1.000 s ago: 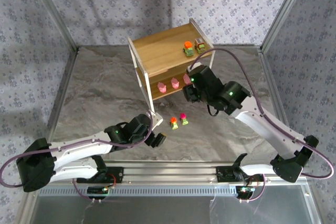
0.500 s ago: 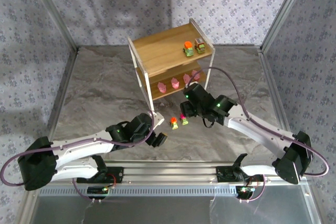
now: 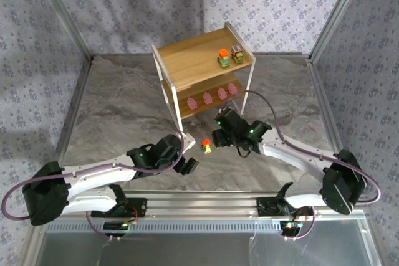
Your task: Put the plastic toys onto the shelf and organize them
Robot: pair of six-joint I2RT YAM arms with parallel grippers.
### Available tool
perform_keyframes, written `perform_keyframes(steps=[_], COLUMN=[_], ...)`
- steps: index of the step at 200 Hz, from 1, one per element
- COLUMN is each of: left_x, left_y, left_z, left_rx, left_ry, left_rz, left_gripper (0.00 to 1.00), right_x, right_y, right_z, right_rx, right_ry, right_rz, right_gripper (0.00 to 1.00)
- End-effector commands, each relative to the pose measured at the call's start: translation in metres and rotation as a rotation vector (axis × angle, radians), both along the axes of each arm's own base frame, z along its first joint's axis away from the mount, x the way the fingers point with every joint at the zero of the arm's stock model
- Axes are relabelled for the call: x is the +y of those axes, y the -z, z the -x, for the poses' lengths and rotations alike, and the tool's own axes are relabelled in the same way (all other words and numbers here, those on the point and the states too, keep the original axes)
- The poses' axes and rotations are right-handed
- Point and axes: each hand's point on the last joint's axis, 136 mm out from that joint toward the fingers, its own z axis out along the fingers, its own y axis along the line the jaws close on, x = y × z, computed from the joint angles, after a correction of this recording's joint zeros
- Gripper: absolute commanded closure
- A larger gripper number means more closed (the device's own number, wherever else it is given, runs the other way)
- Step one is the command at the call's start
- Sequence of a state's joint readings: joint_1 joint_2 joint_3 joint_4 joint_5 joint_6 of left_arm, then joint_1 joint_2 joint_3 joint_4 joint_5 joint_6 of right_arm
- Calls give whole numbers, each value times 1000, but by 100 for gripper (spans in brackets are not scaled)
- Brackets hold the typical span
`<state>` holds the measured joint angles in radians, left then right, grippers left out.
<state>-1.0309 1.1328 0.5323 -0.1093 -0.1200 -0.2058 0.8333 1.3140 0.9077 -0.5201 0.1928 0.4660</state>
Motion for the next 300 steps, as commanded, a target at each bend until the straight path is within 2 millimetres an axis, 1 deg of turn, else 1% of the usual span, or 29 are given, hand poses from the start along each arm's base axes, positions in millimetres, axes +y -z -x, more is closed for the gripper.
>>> perform_keyframes(steps=[1, 43, 89, 151, 189, 265, 300], left_x=[-6, -10, -10, -10, -11, -11, -12], left_y=[-17, -17, -24, -19, -17, -15, -14], left_z=[-2, 1, 3, 2, 1, 0, -1], left_rx=[-34, -20, -33, -24, -18, -18, -15], left_ry=[7, 29, 38, 34, 35, 30, 29], left_rz=[34, 43, 76, 54, 46, 32, 27], left_gripper=[8, 8, 8, 8, 8, 8, 8], right_x=[4, 9, 13, 13, 14, 9, 8], right_y=[11, 30, 47, 69, 77, 90, 92], right_z=[-1, -2, -3, -6, -7, -9, -11], right_rx=[22, 52, 79, 108, 119, 129, 126], right_ry=[11, 4, 0, 3, 3, 6, 10], right_rz=[-18, -17, -10, 18, 25, 66, 64], right_gripper=[38, 41, 43, 45, 45, 47, 47])
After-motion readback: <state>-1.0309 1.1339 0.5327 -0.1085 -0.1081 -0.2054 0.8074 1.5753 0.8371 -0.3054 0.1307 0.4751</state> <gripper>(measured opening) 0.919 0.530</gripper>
